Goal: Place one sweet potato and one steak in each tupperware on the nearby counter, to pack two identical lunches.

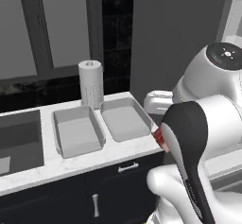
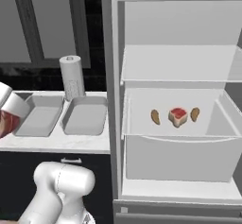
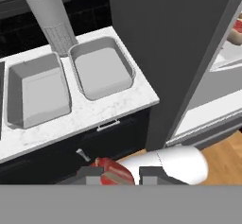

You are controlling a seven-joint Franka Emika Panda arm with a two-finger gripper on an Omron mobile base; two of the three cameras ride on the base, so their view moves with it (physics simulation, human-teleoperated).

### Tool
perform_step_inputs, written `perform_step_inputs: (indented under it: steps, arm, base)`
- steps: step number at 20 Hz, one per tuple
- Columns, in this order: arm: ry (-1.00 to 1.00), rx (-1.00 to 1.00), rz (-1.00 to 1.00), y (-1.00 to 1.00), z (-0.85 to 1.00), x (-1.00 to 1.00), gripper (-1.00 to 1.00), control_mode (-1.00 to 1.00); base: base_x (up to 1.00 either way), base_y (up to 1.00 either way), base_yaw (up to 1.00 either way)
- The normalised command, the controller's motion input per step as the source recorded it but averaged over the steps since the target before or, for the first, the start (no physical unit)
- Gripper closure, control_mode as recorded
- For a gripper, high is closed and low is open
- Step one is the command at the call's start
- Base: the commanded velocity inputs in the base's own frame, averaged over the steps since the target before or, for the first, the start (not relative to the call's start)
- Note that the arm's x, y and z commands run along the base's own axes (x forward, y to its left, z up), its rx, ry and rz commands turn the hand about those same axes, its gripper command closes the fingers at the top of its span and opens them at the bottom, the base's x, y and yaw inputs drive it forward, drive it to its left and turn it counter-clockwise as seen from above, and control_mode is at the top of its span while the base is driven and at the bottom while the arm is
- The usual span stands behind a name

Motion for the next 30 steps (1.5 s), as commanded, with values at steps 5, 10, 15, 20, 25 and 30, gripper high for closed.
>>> perform_step_inputs:
  steps: [5, 10, 15, 20, 25, 30]
  arm:
    - [0.00, 0.00, 0.00, 0.00, 0.00, 0.00, 1.00, 1.00]
    - [0.00, 0.00, 0.00, 0.00, 0.00, 0.00, 1.00, 1.00]
    - [0.00, 0.00, -0.28, 0.38, -0.06, 0.40, 1.00, -1.00]
    - [0.00, 0.00, -0.32, 0.51, -0.21, 0.92, 1.00, -1.00]
    - [0.07, 0.02, -0.23, 0.22, -0.34, 1.00, 1.00, -1.00]
    - [0.25, 0.26, -0.15, -0.50, -0.86, 1.00, 1.00, -1.00]
  base:
    - [0.36, 0.34, -0.31]
    - [0.40, 0.36, -0.41]
    - [0.08, 0.08, -0.07]
    - [0.00, 0.00, 0.00]
    - [0.00, 0.00, 0.00]
    - [0.00, 0.00, 0.00]
